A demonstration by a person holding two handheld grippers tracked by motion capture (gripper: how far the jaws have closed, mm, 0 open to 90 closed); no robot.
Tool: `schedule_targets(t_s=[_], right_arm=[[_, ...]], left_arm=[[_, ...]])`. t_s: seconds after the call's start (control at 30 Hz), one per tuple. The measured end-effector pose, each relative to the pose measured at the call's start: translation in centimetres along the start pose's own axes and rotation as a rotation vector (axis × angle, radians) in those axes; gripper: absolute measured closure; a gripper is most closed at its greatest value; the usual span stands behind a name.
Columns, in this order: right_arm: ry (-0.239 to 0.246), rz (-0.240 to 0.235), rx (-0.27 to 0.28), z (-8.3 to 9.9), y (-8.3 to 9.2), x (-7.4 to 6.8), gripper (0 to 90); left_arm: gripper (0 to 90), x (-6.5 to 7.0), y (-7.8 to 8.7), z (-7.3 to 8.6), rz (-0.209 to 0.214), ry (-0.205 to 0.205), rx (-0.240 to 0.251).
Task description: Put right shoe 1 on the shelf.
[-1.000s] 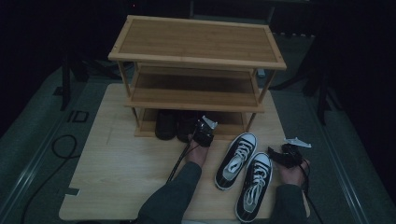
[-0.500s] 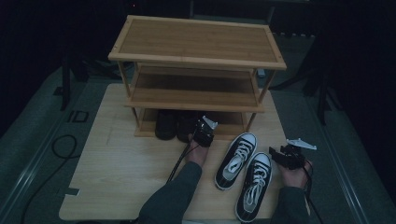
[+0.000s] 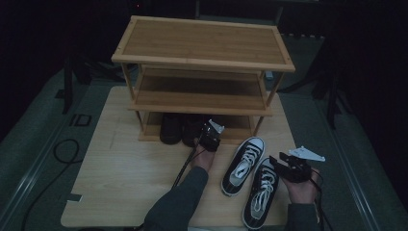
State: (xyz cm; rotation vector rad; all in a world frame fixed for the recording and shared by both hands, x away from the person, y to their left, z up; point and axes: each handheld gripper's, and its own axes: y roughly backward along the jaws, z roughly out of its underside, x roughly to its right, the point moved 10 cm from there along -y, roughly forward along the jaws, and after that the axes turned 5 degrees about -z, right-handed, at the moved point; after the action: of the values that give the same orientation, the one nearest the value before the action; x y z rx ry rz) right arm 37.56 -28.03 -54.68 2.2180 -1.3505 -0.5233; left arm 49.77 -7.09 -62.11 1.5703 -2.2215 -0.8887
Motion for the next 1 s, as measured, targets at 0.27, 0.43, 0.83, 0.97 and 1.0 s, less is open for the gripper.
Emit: schedule_targets(t_s=[0.27,0.43,0.83,0.97,1.0], right_arm=[[0.043,-0.055,-0.009,-0.8,0.2,-3.3,51.1],[0.057,-0.082,-0.017,-1.0,0.0,-4.9,50.2],[0.027,-0.121,-0.112,-0.4,-2.2,-7.7,49.9],[-0.012,-0.081,-0.167,0.1,-2.8,-7.1,51.7],[-0.016,-0.082,-0.175,0.2,-2.9,-7.1,52.2]], left_arm=[[89.9,0.0,0.0,0.0,0.000,0.000,0.000],[89.9,0.0,0.0,0.0,0.000,0.000,-0.001],[89.9,0.0,0.0,0.0,0.004,0.003,0.003],[89.9,0.0,0.0,0.0,0.004,0.004,0.003],[89.9,0.0,0.0,0.0,0.005,0.004,0.003]])
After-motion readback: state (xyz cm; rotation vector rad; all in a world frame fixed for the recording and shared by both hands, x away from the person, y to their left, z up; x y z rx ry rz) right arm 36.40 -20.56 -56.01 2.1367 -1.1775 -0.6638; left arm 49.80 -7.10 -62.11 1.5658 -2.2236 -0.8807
